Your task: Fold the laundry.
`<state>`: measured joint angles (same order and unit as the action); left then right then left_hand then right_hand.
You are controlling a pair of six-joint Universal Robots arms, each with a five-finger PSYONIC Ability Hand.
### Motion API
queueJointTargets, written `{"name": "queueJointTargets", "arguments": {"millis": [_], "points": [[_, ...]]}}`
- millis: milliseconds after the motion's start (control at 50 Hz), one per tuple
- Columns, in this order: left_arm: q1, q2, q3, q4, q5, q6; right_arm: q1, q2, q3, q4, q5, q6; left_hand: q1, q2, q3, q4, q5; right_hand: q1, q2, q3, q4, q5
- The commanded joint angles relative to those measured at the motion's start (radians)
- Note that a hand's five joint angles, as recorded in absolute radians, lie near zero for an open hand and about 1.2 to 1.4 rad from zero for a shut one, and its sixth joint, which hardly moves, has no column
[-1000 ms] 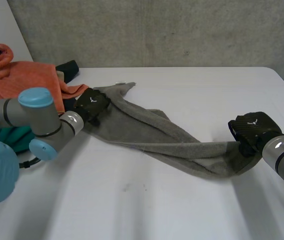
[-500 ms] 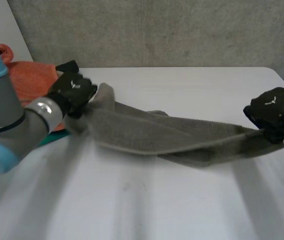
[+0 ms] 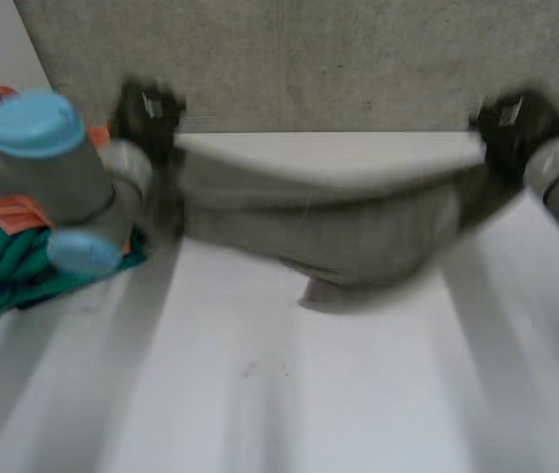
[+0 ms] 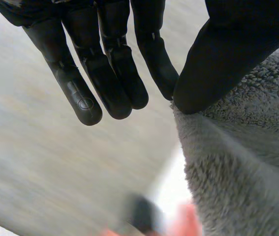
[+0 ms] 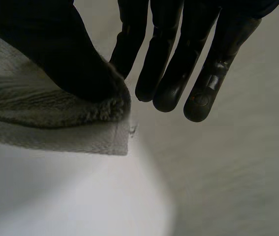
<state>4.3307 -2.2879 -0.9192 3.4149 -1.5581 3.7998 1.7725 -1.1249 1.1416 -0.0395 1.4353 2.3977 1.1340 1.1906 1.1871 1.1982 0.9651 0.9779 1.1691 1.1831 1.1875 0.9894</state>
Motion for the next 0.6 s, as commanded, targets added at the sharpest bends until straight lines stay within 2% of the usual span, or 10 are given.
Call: {"name": "queueJointTargets", "arguments": {"millis": [20, 120, 220, 300, 380, 440, 600], "points": [[0.003, 0.056, 0.22, 0.208, -0.02, -0.032, 0.002, -0.119, -0.065, -0.456, 0.03, 0.146, 0.262, 0.206, 0.209, 0.198, 0.257, 0.418, 0.227, 0.213, 0.209, 0.232], [0.009, 0.122, 0.185, 0.195, -0.017, -0.11, 0.004, -0.15, -0.049, -0.439, 0.017, 0.159, 0.262, 0.206, 0.209, 0.198, 0.257, 0.418, 0.227, 0.213, 0.209, 0.232], [0.044, 0.252, -0.094, 0.127, 0.012, -0.196, 0.007, -0.157, 0.056, -0.321, -0.007, 0.166, 0.262, 0.206, 0.209, 0.198, 0.257, 0.418, 0.227, 0.213, 0.209, 0.232], [0.07, 0.311, -0.337, 0.124, 0.07, -0.206, 0.001, -0.194, 0.24, -0.223, -0.077, 0.159, 0.262, 0.206, 0.209, 0.198, 0.257, 0.418, 0.227, 0.213, 0.209, 0.232], [0.067, 0.308, -0.518, 0.118, 0.131, -0.204, -0.008, -0.194, 0.381, -0.162, -0.107, 0.156, 0.262, 0.206, 0.209, 0.198, 0.257, 0.418, 0.227, 0.213, 0.209, 0.232], [0.064, 0.283, -0.611, 0.118, 0.139, -0.192, -0.012, -0.191, 0.458, -0.14, -0.116, 0.153, 0.262, 0.206, 0.209, 0.198, 0.257, 0.418, 0.227, 0.213, 0.209, 0.232], [0.06, 0.183, -0.659, 0.104, 0.142, -0.157, -0.027, -0.144, 0.604, -0.126, -0.125, 0.152, 0.262, 0.206, 0.209, 0.198, 0.257, 0.418, 0.227, 0.213, 0.209, 0.232]]}}
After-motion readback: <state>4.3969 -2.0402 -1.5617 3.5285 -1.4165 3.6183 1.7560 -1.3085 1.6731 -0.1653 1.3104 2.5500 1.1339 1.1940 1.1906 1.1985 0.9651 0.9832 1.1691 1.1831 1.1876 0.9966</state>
